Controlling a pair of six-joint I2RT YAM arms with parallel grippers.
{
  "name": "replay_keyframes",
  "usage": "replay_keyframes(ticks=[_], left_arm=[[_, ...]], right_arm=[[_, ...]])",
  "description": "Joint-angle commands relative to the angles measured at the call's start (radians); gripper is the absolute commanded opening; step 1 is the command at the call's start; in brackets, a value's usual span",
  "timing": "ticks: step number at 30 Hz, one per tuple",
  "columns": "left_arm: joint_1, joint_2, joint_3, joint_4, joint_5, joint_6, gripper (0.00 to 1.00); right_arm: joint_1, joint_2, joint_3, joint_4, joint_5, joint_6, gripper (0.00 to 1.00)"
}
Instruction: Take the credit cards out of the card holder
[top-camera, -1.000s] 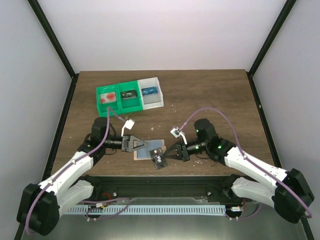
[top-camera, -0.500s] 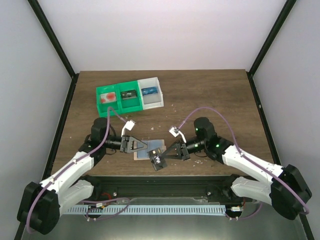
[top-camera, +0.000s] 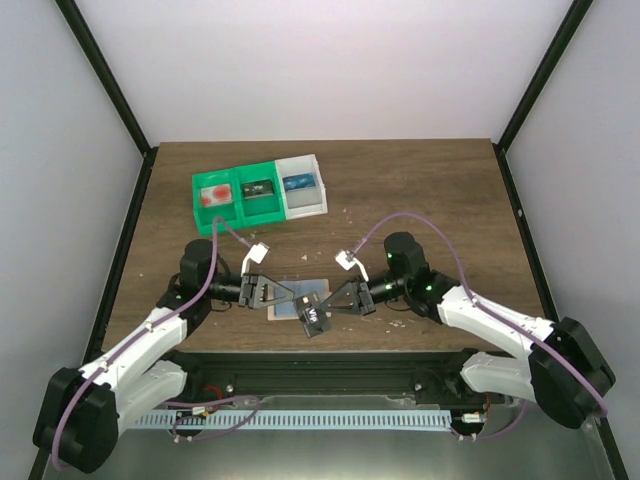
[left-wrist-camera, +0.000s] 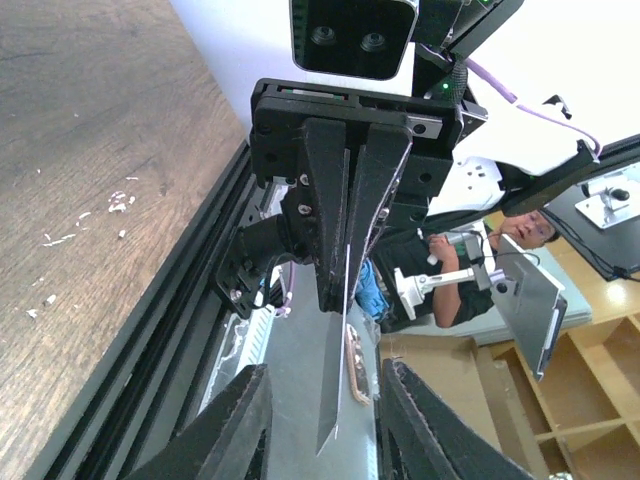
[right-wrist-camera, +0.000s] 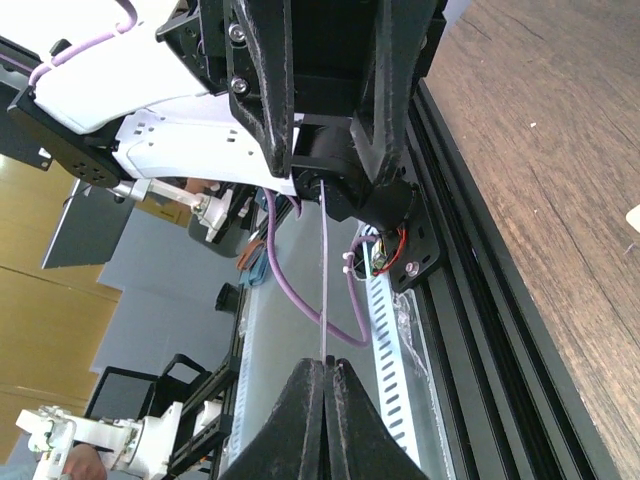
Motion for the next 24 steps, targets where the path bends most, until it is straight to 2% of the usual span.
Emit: replay_keyframes(ticks=[1, 6, 10, 16, 17, 21, 24], left_arm=[[-0.003, -0.006, -0.009, 0.037, 0.021, 0.002, 0.32], [-0.003, -0.003, -0.008, 0.043, 0.023, -0.004, 0.26], [-0.003, 0.002, -0.008, 0.049, 0.02, -0.01, 0.11], [-0.003, -0.006, 0.0, 0.041, 0.016, -0.007, 0.0], [-0.003, -0.008, 0.001, 0.033, 0.015, -0.004, 0.03], [-0.003, -0.014, 0.013, 0.016, 0.01, 0.003, 0.29], [-0.003, -0.019, 0.015, 0.022, 0.008, -0.002, 0.35]], right_arm=[[-0.012, 0.014, 0.014, 0.066, -0.031, 0.035, 0.0], [-0.014, 0.02, 0.023, 0.082, -0.04, 0.043, 0.0], [-0.013, 0.03, 0.03, 0.086, -0.045, 0.046, 0.0], [-0.015, 0.047, 0.026, 0.11, -0.048, 0.06, 0.01], [-0.015, 0.05, 0.026, 0.116, -0.049, 0.064, 0.01], [-0.015, 0.055, 0.025, 0.124, -0.059, 0.073, 0.0], [-0.015, 0.049, 0.027, 0.124, -0.059, 0.078, 0.01]])
